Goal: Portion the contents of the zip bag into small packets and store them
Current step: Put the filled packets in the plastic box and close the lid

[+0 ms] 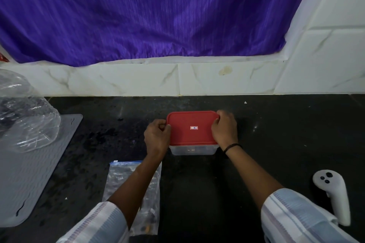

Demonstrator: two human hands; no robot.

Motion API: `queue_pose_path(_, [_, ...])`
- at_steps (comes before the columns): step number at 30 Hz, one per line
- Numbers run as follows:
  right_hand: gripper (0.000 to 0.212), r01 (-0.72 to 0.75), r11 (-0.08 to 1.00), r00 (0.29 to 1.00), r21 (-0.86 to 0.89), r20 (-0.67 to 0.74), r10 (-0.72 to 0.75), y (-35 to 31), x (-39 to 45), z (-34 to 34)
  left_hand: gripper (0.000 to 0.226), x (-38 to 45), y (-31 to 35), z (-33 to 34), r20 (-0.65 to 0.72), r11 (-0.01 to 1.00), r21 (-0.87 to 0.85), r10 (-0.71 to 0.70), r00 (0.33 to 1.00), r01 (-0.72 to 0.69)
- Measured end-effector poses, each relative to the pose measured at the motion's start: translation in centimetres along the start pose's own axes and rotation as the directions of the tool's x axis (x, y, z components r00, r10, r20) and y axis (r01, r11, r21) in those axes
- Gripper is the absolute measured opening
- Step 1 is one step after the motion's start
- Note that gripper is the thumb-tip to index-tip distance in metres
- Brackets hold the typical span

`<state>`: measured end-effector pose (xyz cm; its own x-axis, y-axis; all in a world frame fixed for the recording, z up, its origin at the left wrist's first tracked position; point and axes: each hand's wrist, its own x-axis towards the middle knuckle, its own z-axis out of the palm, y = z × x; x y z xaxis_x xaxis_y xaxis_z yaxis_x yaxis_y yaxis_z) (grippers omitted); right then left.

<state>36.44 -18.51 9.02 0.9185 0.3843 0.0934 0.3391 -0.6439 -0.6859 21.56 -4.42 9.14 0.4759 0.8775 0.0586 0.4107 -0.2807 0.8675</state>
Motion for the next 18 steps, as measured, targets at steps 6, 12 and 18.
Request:
queue_pose_path(6, [0.032, -0.001, 1.0, 0.997, -0.009, 0.08, 0.002, -0.1, 0.0, 0.1, 0.015, 0.2, 0.3, 0.1, 0.044, 0.997, 0.02, 0.074, 0.996, -0.075])
queue_pose_path(12, [0.034, -0.04, 0.998, 0.982, -0.05, 0.182, 0.049, 0.3, 0.6, 0.1, 0.058, 1.3, -2.6, 1.9, 0.088, 0.981, 0.123, 0.139, 0.986, -0.149])
queue_pose_path(18, [0.03, -0.131, 0.99, 0.951, 0.048, 0.287, 0.112, 0.2, 0.7, -0.2, 0.061, 2.0, -3.5, 2.1, 0.106, 0.984, 0.111, 0.128, 0.986, -0.139])
